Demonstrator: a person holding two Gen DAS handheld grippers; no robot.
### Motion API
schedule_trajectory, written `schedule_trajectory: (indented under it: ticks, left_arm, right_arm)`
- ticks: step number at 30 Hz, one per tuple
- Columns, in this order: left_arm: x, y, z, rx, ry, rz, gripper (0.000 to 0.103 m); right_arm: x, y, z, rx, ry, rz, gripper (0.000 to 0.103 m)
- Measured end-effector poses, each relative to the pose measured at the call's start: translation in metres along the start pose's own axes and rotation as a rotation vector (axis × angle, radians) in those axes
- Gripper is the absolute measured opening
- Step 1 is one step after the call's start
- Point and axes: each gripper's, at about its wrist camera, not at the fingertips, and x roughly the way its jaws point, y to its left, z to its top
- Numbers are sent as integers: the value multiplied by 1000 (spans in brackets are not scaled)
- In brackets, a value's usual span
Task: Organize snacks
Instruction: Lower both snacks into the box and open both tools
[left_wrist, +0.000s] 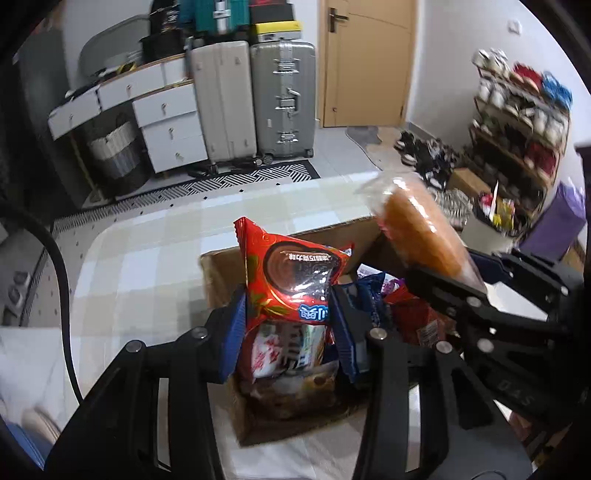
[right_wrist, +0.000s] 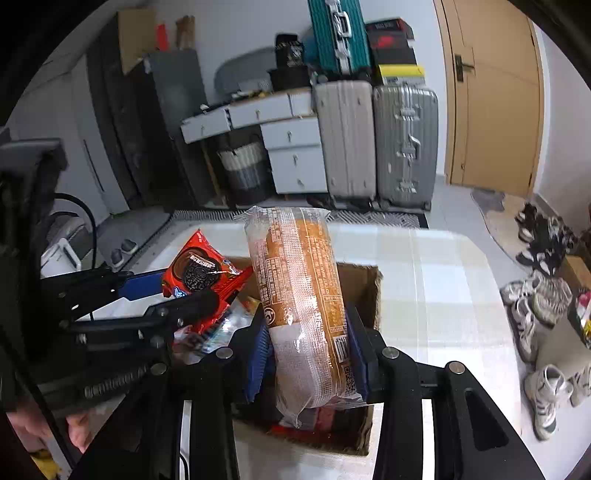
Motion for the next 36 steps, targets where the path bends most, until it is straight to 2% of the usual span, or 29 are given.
schedule_trajectory:
  ticks: [3,14,21,24,29,31,33,34,36]
  left_arm:
    - [19,-8,2,13,8,9,40]
    - [58,-12,-3,14,18,29,41]
    - [59,-12,-5,27,6,37,42]
    - [50,-11,-10,28,9,53,50]
    - [39,-7,-11,8,34,1,51]
    - [37,-5,-11,8,44,17,59]
    - [34,-1,-10,-6,38,36,73]
    - [31,2,-11,-16,35,41,77]
    - [26,10,-12,-48,26,25,81]
  right_arm:
    - [19,-4,-2,0,56,-21,39]
    - [31,-1,-10,-68,82,-100,39]
    - [31,-2,-12,-58,78,-93,39]
    - [27,-3,-14,-59,76,-100,42]
    - [19,-5,-15,-46,51,-101,43]
    - [14,-4,-15,-44,47,-114,46]
    - [9,-6,-15,-39,33,-133,55]
    - [6,-6,-15,-36,24,-139,58]
    - [-1,-10,-14,-21,0,-133,75]
